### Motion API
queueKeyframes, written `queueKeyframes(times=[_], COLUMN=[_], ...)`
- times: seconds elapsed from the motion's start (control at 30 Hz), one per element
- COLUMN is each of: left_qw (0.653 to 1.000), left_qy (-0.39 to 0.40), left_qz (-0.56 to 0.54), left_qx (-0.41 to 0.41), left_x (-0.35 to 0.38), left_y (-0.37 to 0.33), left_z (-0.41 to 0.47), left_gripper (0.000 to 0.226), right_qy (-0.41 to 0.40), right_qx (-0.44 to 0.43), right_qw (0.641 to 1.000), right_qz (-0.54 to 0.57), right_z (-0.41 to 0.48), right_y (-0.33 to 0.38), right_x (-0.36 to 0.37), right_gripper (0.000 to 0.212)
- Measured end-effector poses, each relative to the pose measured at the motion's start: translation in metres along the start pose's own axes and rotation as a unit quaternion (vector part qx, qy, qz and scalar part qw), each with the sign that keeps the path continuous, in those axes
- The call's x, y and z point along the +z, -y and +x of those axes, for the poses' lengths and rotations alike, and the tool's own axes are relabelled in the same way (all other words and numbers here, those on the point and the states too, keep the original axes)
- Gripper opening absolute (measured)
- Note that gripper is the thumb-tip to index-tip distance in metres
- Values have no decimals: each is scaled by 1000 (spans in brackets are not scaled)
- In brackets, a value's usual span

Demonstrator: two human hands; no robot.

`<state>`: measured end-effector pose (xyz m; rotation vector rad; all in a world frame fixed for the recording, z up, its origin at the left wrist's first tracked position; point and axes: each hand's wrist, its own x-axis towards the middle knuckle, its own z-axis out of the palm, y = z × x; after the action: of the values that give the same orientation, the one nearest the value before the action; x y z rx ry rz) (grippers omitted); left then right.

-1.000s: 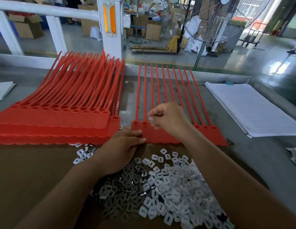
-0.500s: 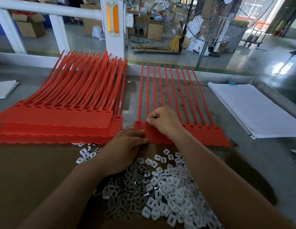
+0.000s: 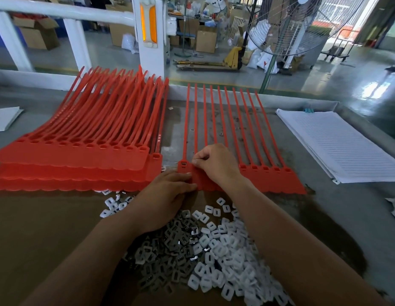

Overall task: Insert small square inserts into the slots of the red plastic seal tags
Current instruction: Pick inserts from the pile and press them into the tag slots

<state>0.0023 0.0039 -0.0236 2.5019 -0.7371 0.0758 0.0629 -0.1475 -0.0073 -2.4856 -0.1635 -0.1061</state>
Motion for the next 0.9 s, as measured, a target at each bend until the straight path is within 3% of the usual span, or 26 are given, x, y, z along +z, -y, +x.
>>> queueKeyframes(times=[0.37,0.6,0.77,0.9], left_qw=[1000,1000,1000,1000], left_qy=[0,-5,-2,-1], left_qz=[-6,-8,-9,-9], left_qx=[0,5,14,14], left_x=[-1,-2,-3,-2], left_y=[0,-2,-3,-2], left_z=[0,0,1,1], left_gripper=[41,40,40,40], right_qy=[109,118,135,148], right_qx=[-59,-122,-89,-102], right_qw=[988,974,983,974], right_qz=[-97,-153,-89,-137], right_z=[0,-7,-7,-10], right_y=[-7,-14,-15,-12], right_x=[-11,-12,-18,-19], right_gripper=[36,45,45,49])
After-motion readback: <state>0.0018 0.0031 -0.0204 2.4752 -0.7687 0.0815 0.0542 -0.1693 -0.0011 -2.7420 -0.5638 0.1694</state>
